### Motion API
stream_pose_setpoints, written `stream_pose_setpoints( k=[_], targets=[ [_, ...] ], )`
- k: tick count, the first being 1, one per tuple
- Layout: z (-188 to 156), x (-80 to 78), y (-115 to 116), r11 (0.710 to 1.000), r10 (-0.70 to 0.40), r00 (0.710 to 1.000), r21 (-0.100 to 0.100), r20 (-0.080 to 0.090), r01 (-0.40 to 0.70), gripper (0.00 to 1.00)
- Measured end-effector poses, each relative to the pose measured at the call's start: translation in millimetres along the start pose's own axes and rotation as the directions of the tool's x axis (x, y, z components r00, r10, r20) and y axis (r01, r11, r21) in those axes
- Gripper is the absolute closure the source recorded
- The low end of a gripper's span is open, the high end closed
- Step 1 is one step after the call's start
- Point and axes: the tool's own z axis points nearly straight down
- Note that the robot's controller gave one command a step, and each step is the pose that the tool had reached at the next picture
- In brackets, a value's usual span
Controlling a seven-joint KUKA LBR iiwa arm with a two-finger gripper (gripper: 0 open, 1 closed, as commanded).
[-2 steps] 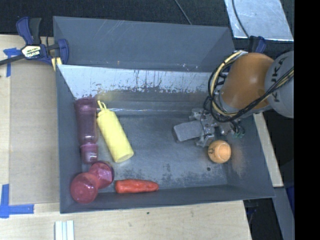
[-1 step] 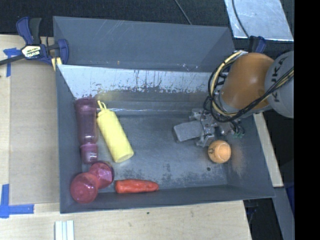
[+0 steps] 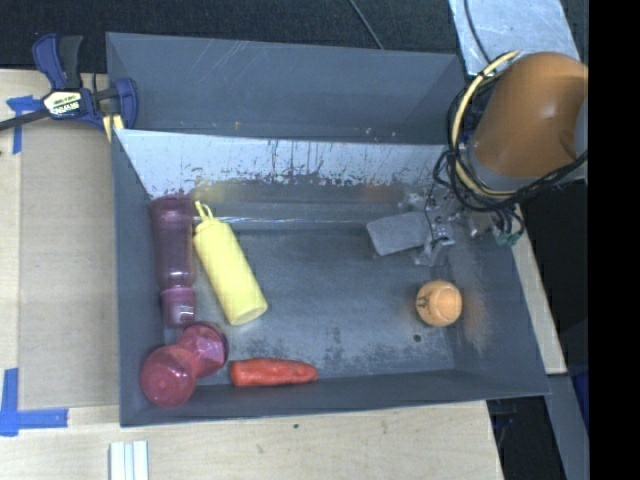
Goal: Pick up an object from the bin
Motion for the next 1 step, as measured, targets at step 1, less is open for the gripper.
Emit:
stream_pose_setpoints(
  k=[1],
  targets=[
    [-43.3, -3.0, -0.4, 1.0, -0.001, 1.0, -0.001, -0.002, 0.001, 1.0]
  ],
)
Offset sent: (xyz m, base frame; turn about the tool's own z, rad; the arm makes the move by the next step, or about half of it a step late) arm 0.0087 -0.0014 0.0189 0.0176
